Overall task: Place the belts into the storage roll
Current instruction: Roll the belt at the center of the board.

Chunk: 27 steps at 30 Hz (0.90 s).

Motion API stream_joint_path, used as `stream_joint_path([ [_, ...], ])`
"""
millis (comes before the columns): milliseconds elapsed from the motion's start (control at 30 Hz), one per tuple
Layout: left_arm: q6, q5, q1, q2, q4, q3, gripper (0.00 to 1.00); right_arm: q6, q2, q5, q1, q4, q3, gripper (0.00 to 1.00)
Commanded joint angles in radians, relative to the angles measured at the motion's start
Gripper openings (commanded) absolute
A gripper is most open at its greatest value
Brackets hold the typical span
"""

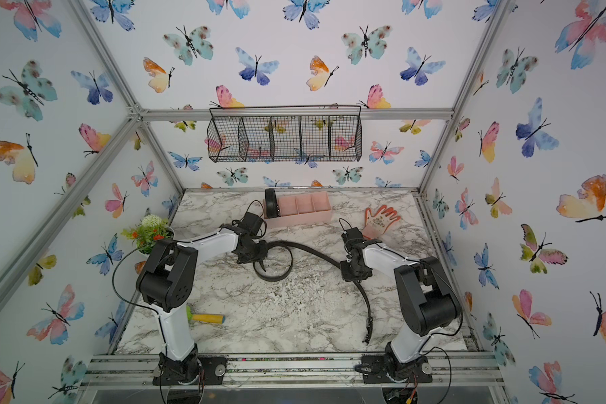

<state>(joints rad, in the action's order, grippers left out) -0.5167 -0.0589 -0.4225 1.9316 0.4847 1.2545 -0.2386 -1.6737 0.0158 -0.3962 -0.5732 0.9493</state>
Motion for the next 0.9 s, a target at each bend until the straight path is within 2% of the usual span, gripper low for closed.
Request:
stream_joint_path([
  [0,-0.050,0.029,-0.003,0.000,0.053,0.001,0.00,-0.033,0.046,0.119,0.002,-0.060,-0.013,0.06],
  [33,-0.069,0.028,-0.007,0.001,0.055,0.008,0.00,-0.041,0.054,0.148,0.001,-0.064,-0.020,0.03],
  [200,-0.184,0.054,-0.042,0.027,0.101,0.062,0.00,-0.140,0.129,0.316,-0.039,0.002,-0.091,0.03],
  [300,-0.256,-0.021,-0.057,0.022,0.055,0.046,0.00,-0.283,0.177,0.394,-0.104,0.143,-0.165,0.03],
  [433,-0.358,-0.067,-0.084,0.015,0.012,0.022,0.00,-0.475,0.174,0.381,-0.247,0.343,-0.216,0.04],
  [567,-0.392,-0.059,-0.132,0.025,0.046,0.056,0.00,-0.623,0.113,0.373,-0.359,0.517,-0.222,0.08],
  [700,-0.418,-0.047,-0.147,0.001,0.047,0.032,0.00,-0.654,0.067,0.398,-0.393,0.581,-0.182,0.15],
  [800,-0.426,-0.049,-0.148,-0.004,0.052,0.017,0.00,-0.591,0.041,0.407,-0.415,0.528,-0.124,0.33],
  [867,-0.428,-0.048,-0.147,-0.005,0.053,0.016,0.00,-0.523,0.067,0.356,-0.414,0.473,-0.111,0.41],
])
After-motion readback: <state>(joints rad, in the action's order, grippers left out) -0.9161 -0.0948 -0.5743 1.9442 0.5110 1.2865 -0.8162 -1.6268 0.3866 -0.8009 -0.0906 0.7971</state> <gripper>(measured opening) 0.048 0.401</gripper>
